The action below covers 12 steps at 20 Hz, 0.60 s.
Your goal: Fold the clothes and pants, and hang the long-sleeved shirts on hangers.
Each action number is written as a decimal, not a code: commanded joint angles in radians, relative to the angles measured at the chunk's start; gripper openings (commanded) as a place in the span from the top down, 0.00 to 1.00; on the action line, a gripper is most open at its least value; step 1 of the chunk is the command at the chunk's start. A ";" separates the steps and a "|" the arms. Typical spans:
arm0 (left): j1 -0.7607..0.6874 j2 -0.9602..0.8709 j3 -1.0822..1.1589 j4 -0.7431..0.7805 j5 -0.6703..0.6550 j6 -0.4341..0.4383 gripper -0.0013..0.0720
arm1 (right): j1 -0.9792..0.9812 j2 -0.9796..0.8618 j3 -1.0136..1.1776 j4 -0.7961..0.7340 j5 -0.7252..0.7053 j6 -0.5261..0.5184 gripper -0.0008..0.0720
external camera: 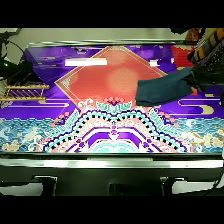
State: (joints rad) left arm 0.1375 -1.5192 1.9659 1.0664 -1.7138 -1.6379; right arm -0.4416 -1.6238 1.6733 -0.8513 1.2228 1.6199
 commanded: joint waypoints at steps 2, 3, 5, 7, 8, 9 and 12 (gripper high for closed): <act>0.000 0.001 0.000 0.000 0.000 -0.003 0.97 | -0.143 0.034 0.032 -0.119 -0.009 0.113 0.95; 0.000 0.001 0.000 0.000 0.000 -0.004 0.97 | -0.180 0.040 0.032 -0.140 -0.008 0.132 0.95; 0.000 0.001 0.000 0.000 -0.005 -0.004 0.97 | -0.249 0.052 0.032 -0.191 -0.001 0.169 0.95; 0.000 0.001 0.000 0.000 -0.023 -0.003 0.97 | -0.312 0.058 0.032 -0.275 0.013 0.209 0.95; 0.000 0.001 0.000 0.000 -0.034 -0.003 0.97 | -0.340 0.058 0.032 -0.317 0.031 0.219 0.95; 0.000 0.001 0.000 0.000 -0.044 -0.003 0.97 | -0.366 0.058 0.032 -0.365 0.056 0.235 0.95; 0.000 0.001 0.000 0.000 -0.052 -0.003 0.97 | -0.404 0.060 0.029 -0.520 0.130 0.285 0.95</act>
State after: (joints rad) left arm 0.1375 -1.5188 1.9659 1.0664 -1.7500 -1.6405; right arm -0.7979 -1.5677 1.7035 -1.2064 1.2846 1.8450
